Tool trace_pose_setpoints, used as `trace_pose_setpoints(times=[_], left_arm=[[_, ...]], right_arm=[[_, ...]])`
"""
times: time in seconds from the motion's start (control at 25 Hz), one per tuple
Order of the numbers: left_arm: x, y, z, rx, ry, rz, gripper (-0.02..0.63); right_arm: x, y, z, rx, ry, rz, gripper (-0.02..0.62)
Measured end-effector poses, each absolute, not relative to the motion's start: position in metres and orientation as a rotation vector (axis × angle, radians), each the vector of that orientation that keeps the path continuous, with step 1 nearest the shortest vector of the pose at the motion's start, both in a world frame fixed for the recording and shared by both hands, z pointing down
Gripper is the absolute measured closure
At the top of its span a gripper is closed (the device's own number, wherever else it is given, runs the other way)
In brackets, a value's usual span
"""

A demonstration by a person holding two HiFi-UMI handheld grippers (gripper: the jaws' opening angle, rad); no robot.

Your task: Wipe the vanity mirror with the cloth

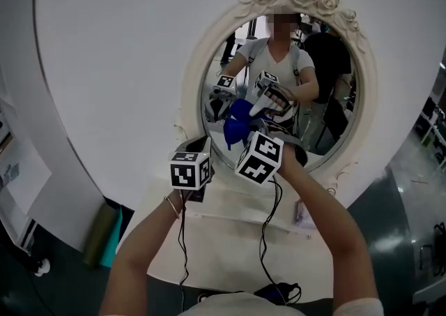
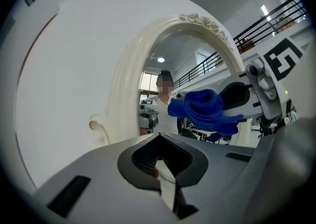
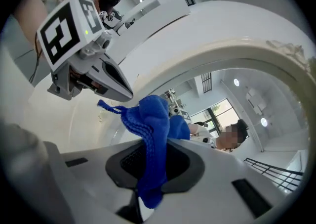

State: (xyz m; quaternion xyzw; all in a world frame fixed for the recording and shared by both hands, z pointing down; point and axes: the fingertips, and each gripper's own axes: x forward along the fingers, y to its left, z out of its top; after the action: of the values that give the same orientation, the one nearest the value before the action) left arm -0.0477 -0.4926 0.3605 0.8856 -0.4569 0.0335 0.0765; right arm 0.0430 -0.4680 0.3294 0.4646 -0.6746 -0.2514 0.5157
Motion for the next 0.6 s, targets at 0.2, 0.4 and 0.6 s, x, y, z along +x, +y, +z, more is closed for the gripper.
trace_pose_setpoints(times=[0.2, 0.4, 0.6], left_arm=[[-0.019, -0.493, 0.281, 2.768, -1.334, 0.006, 0.601], [0.003, -0.492, 0.175, 2.892, -1.346, -0.122, 0.601], [0.014, -0.483, 0.09, 2.964, -1.349, -0.215, 0.6]], right_arm=[[0.074, -0.456, 0.219, 1.224, -1.51, -0.732, 0.529], [0.09, -0.447, 0.112, 1.331, -1.391, -0.871, 0.529], [0.096, -0.442, 0.042, 1.369, -1.249, -0.955, 0.529]])
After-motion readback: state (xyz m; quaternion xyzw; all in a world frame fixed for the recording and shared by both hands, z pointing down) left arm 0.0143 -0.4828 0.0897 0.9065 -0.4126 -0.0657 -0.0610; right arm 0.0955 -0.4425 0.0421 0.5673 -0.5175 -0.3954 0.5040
